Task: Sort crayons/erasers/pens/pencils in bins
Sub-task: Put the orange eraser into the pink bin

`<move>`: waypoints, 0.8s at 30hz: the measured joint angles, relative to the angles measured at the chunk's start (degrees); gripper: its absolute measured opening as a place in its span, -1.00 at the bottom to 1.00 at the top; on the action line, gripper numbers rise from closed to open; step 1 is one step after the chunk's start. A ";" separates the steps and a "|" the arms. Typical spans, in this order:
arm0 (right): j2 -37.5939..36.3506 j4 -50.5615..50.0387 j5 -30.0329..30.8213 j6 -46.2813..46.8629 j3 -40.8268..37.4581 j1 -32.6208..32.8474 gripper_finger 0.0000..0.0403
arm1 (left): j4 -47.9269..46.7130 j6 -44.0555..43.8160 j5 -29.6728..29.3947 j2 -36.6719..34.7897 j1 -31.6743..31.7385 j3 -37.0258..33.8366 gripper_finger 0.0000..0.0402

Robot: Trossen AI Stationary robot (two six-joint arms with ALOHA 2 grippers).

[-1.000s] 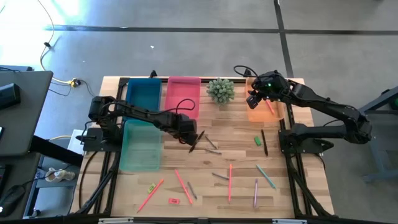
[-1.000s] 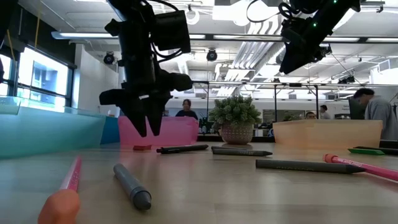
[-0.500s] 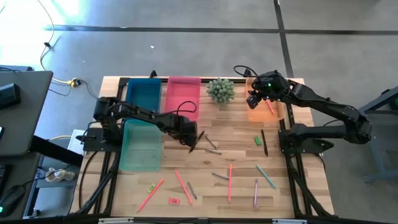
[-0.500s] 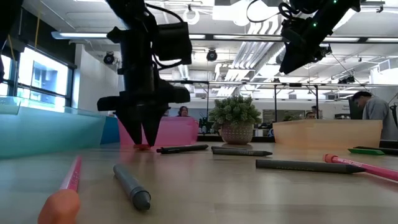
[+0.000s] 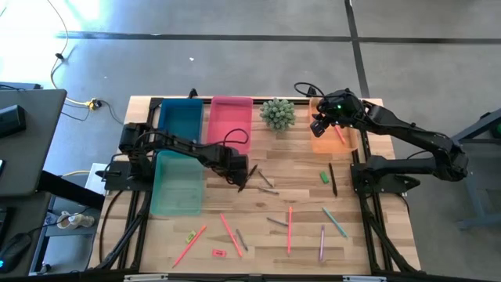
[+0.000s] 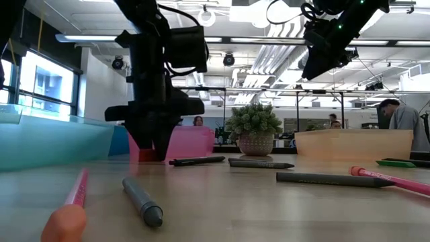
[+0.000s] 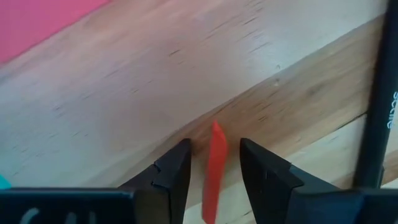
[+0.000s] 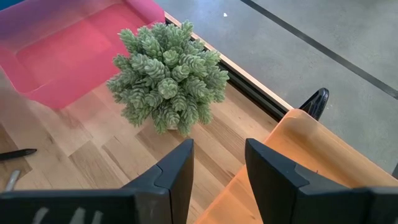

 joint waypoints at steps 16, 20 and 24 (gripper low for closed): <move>-0.27 0.00 -0.25 -1.97 0.00 0.00 -0.32 | 0.71 7.16 3.37 0.46 -0.65 3.68 -0.95; -0.70 -0.02 -1.91 -3.34 0.00 0.00 -0.32 | 0.44 9.04 3.67 0.41 -0.54 6.87 -0.95; -0.83 -0.02 -2.38 -4.63 0.00 0.02 -0.32 | -0.46 11.15 3.85 0.39 -0.34 10.64 -0.97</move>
